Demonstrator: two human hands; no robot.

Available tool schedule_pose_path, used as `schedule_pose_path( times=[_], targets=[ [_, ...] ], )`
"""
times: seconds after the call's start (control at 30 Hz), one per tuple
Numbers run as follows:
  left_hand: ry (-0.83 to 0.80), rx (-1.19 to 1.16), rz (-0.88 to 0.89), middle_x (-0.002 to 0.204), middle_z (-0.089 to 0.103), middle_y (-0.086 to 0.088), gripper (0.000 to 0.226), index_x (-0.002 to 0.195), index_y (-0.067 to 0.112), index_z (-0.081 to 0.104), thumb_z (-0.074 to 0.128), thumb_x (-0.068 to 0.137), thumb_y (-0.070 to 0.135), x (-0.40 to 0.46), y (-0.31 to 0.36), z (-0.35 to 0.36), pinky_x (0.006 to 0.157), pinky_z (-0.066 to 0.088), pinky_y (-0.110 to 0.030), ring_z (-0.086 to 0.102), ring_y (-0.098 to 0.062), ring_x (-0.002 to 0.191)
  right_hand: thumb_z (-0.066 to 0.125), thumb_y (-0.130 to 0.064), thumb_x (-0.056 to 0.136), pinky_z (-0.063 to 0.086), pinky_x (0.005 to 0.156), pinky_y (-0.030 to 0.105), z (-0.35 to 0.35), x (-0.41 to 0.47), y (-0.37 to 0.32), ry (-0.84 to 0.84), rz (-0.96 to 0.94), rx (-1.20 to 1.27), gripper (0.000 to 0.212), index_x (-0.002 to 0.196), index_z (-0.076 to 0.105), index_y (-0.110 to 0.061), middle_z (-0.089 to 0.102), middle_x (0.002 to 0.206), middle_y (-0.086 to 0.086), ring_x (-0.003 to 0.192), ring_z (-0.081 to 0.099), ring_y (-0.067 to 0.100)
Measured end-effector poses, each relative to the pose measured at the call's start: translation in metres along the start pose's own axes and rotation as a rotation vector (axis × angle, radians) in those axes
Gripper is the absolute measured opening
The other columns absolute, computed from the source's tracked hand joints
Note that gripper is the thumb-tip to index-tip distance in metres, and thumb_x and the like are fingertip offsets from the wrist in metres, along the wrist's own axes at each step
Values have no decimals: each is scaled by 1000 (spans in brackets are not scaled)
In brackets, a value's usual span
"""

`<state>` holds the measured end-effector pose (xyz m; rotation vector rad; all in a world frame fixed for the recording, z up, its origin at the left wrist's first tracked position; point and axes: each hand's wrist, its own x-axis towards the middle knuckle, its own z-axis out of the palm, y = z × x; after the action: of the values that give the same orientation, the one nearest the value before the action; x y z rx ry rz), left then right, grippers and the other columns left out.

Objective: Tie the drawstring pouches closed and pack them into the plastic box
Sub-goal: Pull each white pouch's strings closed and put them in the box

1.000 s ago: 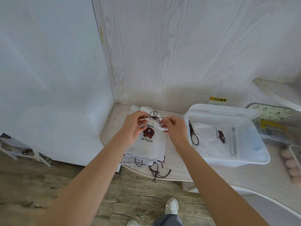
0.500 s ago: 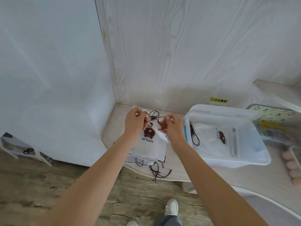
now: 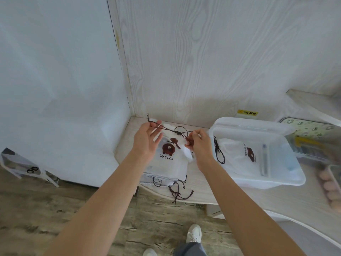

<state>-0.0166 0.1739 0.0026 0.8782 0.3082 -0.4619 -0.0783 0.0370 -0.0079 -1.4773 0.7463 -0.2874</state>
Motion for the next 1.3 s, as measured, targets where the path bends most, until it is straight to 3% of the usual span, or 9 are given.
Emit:
schedule_pose_path(
  times=[0.1,0.23,0.33,0.47,0.67,0.8,0.87,1.1,1.3],
  targets=[
    [-50,-298,-47,69,65,-3,26,66,13,45,37,91,10,3,2,-3,86,48,-33,65,-17,71,43,-9,97,49,64,21,-1,0,1,-15,-16,-31,26,74,54,-16,57,71,-2,59,51,8],
    [5,-278,-42,45,30,6,30,63,17,35,44,91,17,5,0,-3,61,38,-23,31,-10,40,50,-12,92,38,59,22,-5,3,2,6,-47,-167,20,77,63,-16,54,64,-8,58,44,7],
    [51,236,137,48,27,8,29,69,19,38,59,88,14,3,-4,-5,55,29,-23,25,-8,41,52,-15,92,33,55,20,-11,4,0,-15,-136,-317,18,85,68,-12,52,62,-10,54,41,6],
    [-93,992,411,61,34,11,34,96,21,53,77,72,16,-7,-4,-8,50,28,-10,33,-4,53,53,-19,90,34,57,11,-18,5,-6,-67,-301,-597,18,83,68,-12,52,61,-13,58,46,3],
    [-202,1521,573,75,45,5,16,91,10,67,72,77,16,-3,-3,-10,59,33,-4,43,-10,68,57,-32,90,32,58,10,-24,7,-18,-215,-375,-778,23,82,69,-14,53,68,-9,64,46,4],
    [-177,1562,655,73,39,9,13,89,4,67,67,83,15,2,0,-9,61,32,-10,42,-10,68,49,-28,94,30,53,13,-25,10,-18,-285,-387,-830,37,80,67,2,35,55,-2,51,32,9],
    [-177,1581,672,76,38,7,13,91,3,63,60,88,15,2,0,-8,62,30,-14,39,-9,67,49,-26,94,30,52,14,-26,10,-16,-286,-387,-826,36,76,67,0,32,53,-1,49,30,11],
    [-249,1488,631,88,51,-3,12,93,4,57,54,92,16,2,4,-11,62,32,-11,40,-1,65,58,-32,89,34,64,28,-30,11,-12,-301,-308,-628,27,78,70,-10,45,58,-1,57,38,14],
    [-351,1579,593,85,62,3,8,91,14,66,62,87,19,3,10,-23,71,38,-17,53,-9,78,64,-12,85,38,72,26,-35,12,-13,-331,-312,-600,10,89,72,-9,54,67,-10,67,47,8]
  ],
)
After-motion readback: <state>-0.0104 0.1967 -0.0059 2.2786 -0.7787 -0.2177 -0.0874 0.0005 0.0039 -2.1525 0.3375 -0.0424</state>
